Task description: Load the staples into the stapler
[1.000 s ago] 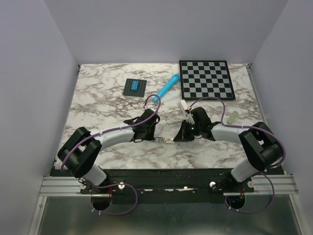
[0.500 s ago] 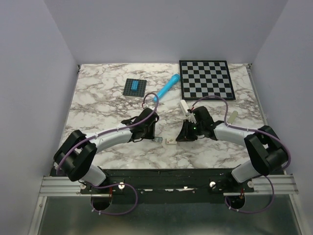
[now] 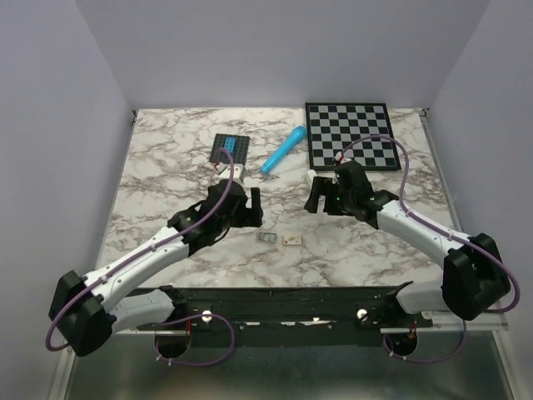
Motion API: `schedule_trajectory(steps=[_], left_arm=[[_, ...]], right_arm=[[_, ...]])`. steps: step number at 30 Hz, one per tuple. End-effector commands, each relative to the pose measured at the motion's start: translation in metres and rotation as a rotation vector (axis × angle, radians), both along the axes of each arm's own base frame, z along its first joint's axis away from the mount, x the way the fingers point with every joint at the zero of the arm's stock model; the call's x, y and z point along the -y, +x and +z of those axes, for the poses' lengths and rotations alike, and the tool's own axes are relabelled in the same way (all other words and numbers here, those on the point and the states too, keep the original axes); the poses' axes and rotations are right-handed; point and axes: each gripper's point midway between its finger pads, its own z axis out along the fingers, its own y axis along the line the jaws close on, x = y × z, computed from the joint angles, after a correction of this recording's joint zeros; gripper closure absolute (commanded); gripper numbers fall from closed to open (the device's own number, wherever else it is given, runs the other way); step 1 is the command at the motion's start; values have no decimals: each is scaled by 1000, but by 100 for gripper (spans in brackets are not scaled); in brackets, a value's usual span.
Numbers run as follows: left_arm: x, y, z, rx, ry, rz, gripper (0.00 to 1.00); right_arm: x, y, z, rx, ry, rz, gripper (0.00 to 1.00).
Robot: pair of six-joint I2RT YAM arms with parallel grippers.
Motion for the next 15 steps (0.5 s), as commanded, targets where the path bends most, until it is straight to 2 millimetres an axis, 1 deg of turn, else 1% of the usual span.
schedule_trajectory(steps=[1,2,3,4,5,6,7,8,10,11,12,13,14,15], left_arm=[[-37,0,59,159,40,63,1],[-44,-4,66,174,55,62,1],[-53,-6,88,236,53,58,1],[-57,-9,96,264,60,45,1],[-61,-12,103,289,66,35,1],[-67,-16,116,332,54,29,1],[-70,-19,120,369,88,-16,1],[-71,-19,126,411,84,-29,1],[-77,-23,121,462,115,-61,1],[-74,-23,122,487,103,-76,1],[-76,-25,112,487,109,-86,1],[-74,-25,108,492,105,-105,1],[-68,-29,103,491,109,-175,1],[-69,-29,99,484,113,-178,1]], right_arm=[[39,33,7,69,-212,-129,0],[38,39,8,76,-225,-127,0],[35,51,21,106,-235,-111,0],[35,56,12,84,-265,-105,0],[34,60,12,87,-282,-96,0],[34,66,10,93,-311,-76,0],[32,75,16,113,-321,-70,0],[32,80,6,95,-351,-53,0],[32,88,0,92,-385,-22,2],[30,93,-6,83,-397,-8,4],[30,97,-9,84,-410,8,6],[28,99,-12,78,-414,25,8],[24,103,-11,83,-413,39,12],[22,103,-17,71,-417,57,12]])
